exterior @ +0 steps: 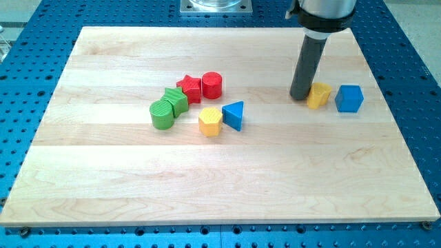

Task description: Separate triangle from hexagon

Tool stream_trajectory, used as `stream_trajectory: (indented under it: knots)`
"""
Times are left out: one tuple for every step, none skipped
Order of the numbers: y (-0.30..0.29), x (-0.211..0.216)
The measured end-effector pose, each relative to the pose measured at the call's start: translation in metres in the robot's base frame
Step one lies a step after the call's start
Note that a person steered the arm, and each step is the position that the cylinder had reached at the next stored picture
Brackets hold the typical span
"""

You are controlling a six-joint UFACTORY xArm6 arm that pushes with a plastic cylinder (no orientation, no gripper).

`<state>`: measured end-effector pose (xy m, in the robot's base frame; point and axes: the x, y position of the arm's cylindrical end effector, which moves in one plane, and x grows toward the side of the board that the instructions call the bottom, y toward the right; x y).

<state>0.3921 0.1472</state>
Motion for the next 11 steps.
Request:
stream_trajectory:
  knots:
    - [-0.049, 0.079]
    - [-0.057, 0.167]
    - [-0.144, 0.149]
    - [-0.159, 0.117]
    - [-0.237, 0.112]
    - [-0.221, 0.080]
    - [-0.148, 0.030]
    - [-0.083, 0.019]
    - [-0.127, 0.040]
    - [-0.150, 0.063]
    - [-0.136, 0.068]
